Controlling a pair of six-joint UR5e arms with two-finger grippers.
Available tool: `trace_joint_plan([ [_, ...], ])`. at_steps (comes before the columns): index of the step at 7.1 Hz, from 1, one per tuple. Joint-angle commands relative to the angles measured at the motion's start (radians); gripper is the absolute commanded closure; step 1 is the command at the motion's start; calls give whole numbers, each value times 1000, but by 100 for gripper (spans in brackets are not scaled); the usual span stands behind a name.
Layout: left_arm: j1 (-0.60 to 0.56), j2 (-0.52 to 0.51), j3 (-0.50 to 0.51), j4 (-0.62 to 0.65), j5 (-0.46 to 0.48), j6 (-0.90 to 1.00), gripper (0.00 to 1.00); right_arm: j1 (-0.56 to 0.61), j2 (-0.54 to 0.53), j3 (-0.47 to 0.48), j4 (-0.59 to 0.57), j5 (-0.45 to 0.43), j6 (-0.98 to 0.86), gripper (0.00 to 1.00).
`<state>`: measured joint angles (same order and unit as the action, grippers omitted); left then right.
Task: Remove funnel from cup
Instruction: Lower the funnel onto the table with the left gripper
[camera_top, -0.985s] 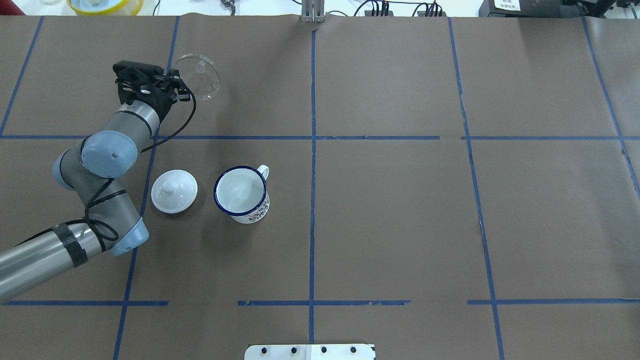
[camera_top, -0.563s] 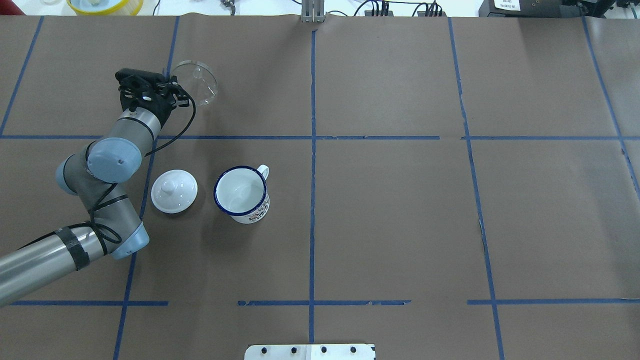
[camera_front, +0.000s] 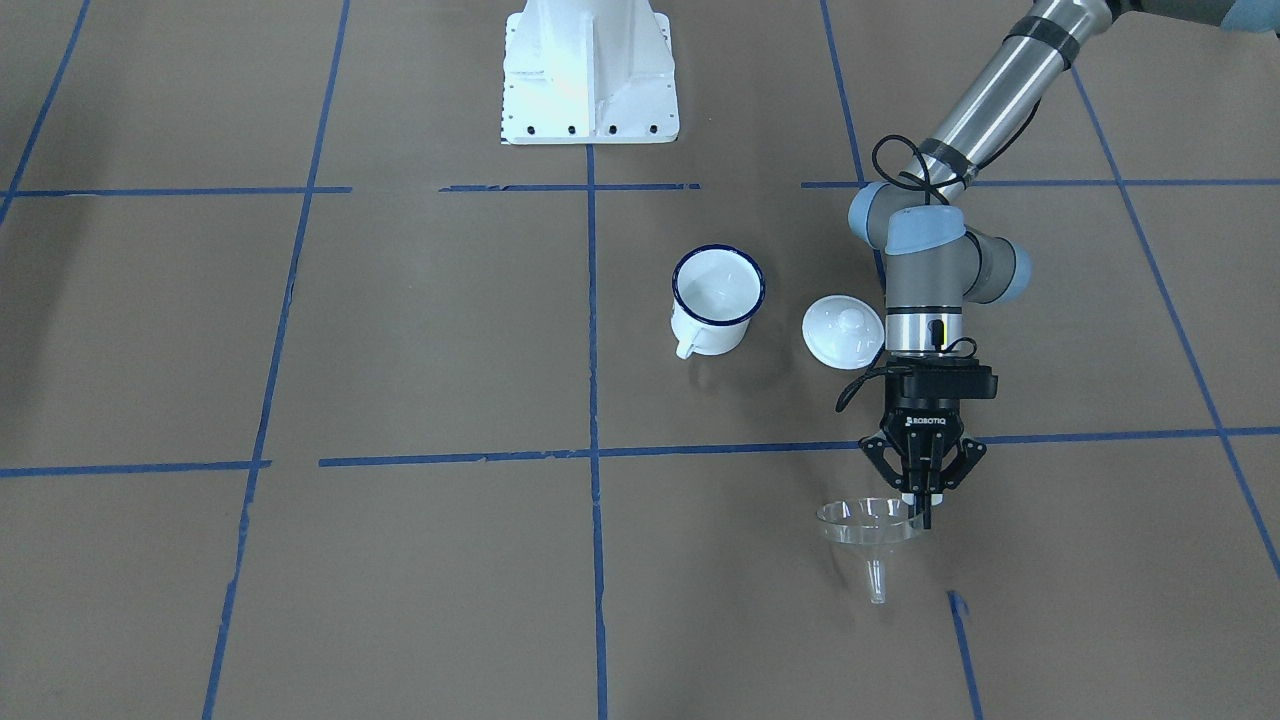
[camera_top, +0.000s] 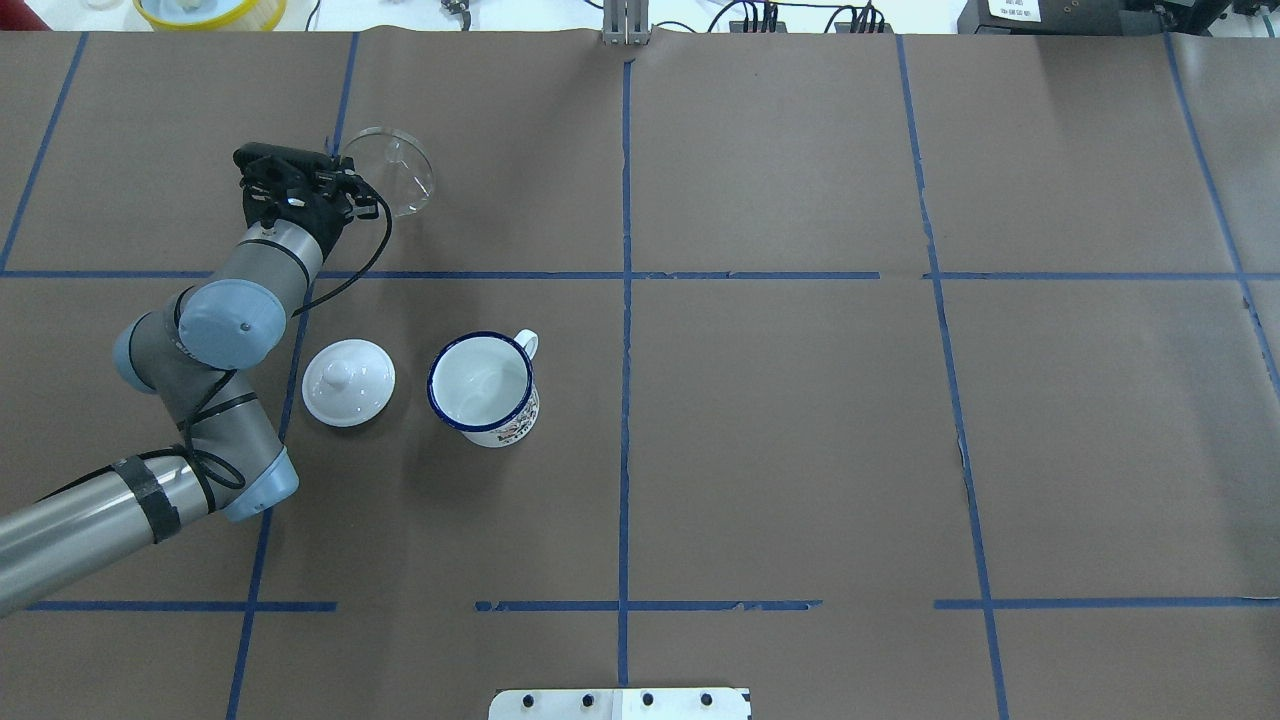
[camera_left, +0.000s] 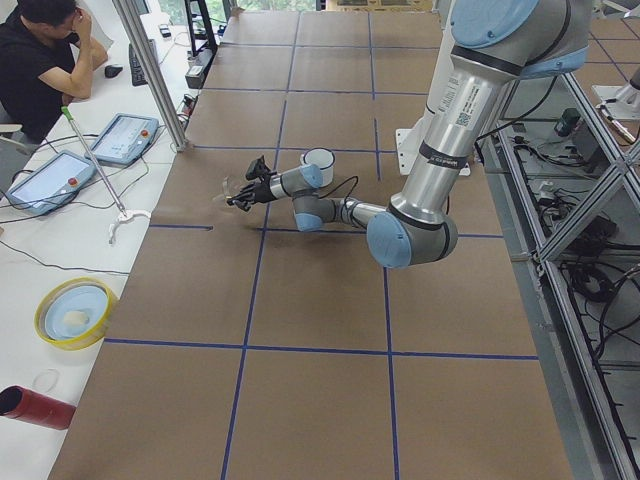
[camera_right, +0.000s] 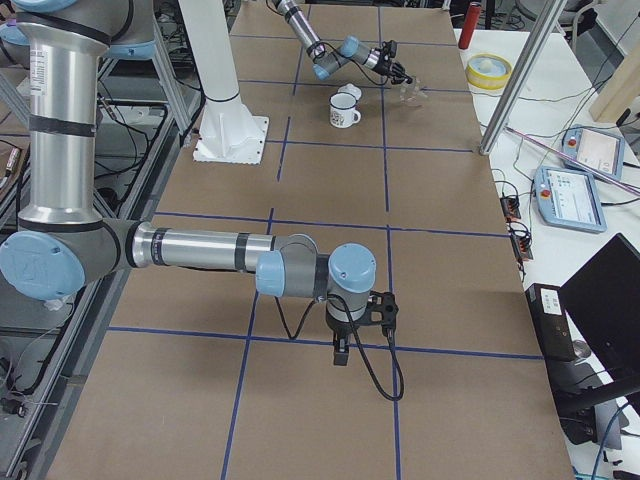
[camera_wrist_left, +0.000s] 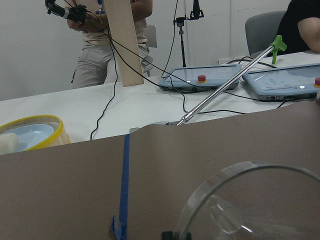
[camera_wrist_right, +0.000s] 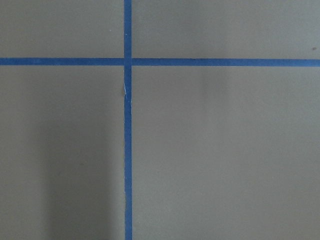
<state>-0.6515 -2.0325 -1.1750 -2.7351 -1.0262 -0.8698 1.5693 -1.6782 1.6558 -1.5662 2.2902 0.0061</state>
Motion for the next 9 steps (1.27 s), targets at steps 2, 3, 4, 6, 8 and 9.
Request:
trace_joint_plan([
  [2, 3, 1, 1, 0, 0, 2, 31, 0, 0, 1, 0, 0, 0, 0],
  [3, 3, 1, 1, 0, 0, 2, 30, 0, 0, -1, 0, 0, 0, 0],
  [4, 3, 1, 1, 0, 0, 2, 30, 0, 0, -1, 0, 0, 0, 0],
  [6, 4, 5, -2, -2, 0, 9, 0, 0, 0, 1, 0, 0, 0, 0],
  [8, -3, 11, -27, -70, -18, 26, 0, 0, 0, 1, 0, 0, 0, 0],
  [9, -17, 15, -114, -72, -75, 132, 0, 0, 0, 1, 0, 0, 0, 0],
])
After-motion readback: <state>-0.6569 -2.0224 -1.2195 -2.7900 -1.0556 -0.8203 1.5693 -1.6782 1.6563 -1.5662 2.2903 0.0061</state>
